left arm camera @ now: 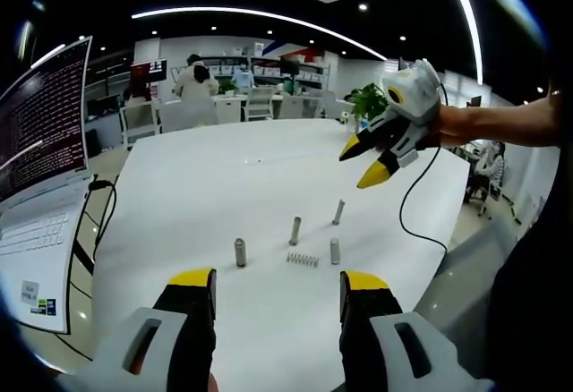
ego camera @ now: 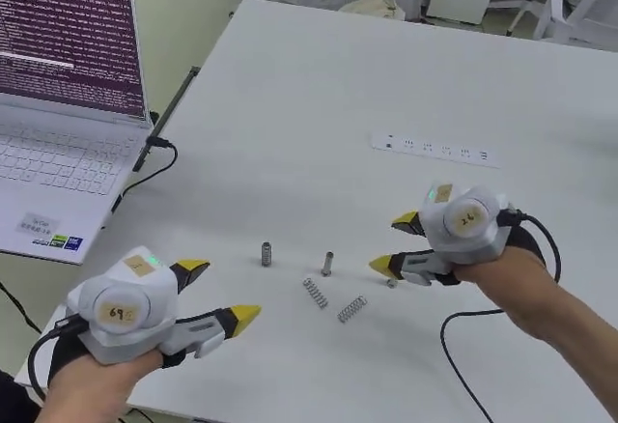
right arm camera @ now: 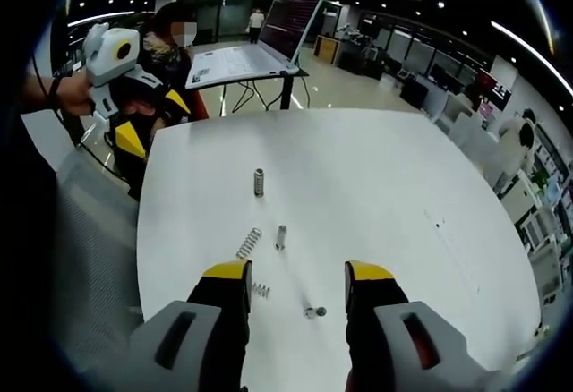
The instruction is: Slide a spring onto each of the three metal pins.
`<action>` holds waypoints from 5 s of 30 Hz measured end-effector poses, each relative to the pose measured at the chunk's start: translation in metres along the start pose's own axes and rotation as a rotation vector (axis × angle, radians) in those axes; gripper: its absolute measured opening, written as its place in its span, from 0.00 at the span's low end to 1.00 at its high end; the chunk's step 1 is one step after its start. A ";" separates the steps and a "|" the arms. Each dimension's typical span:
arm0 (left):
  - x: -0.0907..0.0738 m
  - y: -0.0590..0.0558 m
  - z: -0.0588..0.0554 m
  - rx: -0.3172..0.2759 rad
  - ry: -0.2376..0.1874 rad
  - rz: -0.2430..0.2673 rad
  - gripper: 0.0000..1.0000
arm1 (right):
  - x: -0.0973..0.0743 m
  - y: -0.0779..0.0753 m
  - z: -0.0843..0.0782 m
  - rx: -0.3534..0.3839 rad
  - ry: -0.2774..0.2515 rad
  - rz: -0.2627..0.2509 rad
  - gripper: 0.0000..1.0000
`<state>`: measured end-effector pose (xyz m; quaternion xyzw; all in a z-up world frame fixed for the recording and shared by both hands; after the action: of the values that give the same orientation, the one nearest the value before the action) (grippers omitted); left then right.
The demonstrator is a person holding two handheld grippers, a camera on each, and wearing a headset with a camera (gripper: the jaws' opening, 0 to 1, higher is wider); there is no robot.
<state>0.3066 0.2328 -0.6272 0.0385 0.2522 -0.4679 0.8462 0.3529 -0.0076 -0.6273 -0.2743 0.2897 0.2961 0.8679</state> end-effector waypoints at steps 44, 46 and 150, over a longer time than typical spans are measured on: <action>0.014 0.002 0.010 0.005 0.019 -0.007 0.51 | -0.081 0.017 -0.066 0.417 -0.069 -0.129 0.59; 0.014 0.002 0.010 0.006 0.021 -0.008 0.51 | -0.083 0.021 -0.070 0.433 -0.069 -0.127 0.59; 0.156 -0.002 -0.059 0.349 0.545 -0.509 0.39 | -0.115 0.045 -0.116 0.609 0.020 -0.170 0.59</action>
<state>0.3499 0.1294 -0.7503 0.2405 0.3852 -0.6707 0.5864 0.2082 -0.0935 -0.6437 -0.0282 0.3495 0.1193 0.9289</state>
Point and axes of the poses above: the centre of the closed fingertips' face, and the gripper's own axes: x roughly forward along the fingers, y roughly to its left, z roughly out of its top, the point moved 4 cm from there along -x, roughly backward along the fingers, and after that the axes turned 13 degrees about -z, right-handed, at the moved point
